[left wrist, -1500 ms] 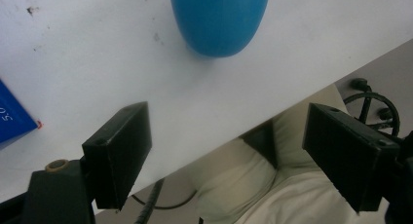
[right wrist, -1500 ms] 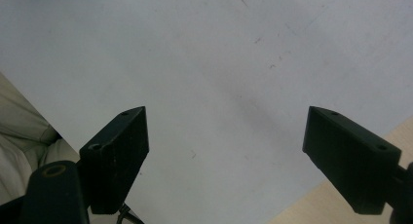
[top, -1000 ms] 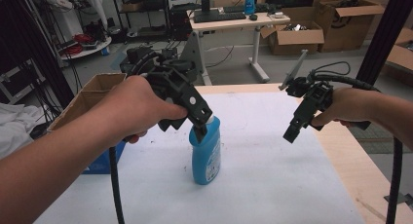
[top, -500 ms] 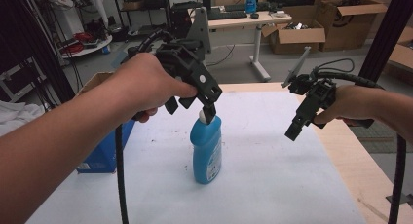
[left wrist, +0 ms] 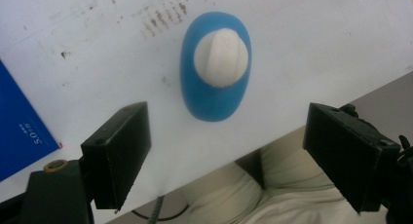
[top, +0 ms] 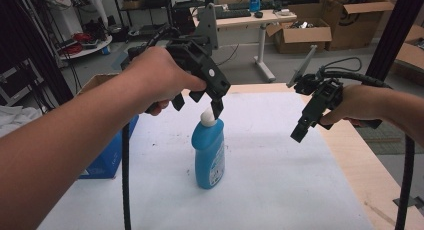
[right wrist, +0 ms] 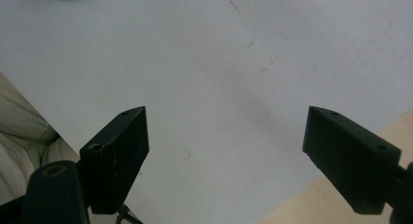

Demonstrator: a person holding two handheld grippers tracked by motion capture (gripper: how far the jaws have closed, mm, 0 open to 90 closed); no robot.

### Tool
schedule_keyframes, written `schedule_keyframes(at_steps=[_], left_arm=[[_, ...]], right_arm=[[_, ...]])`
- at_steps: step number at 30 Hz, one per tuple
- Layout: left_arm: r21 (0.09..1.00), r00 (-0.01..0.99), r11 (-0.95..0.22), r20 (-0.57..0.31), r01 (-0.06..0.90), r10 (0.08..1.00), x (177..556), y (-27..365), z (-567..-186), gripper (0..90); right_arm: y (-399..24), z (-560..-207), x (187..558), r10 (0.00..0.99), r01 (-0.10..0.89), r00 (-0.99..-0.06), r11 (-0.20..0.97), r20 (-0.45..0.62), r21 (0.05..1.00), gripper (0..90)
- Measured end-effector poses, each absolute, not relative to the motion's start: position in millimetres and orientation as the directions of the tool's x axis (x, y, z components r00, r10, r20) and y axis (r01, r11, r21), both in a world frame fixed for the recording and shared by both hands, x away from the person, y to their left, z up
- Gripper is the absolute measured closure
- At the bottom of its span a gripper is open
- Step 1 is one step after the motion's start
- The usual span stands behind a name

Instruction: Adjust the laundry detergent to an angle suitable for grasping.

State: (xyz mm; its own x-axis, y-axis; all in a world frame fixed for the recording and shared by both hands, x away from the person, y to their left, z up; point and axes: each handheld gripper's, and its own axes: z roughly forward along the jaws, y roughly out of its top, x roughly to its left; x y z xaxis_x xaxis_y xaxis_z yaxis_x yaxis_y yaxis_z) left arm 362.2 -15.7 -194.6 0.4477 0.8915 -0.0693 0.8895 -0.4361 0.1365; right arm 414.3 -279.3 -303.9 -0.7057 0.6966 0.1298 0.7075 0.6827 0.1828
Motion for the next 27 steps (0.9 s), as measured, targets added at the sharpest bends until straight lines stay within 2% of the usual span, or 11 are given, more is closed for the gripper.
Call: schedule_keyframes(at_steps=[27], left_arm=[[0.102, 0.46, -0.454, -0.046, 0.885, 0.887, 384, -30, -220, 18.7]], right_arm=[[-281, -308, 417, 0.693, 0.705, -0.708, 0.686, 0.134, 0.181, 16.9]])
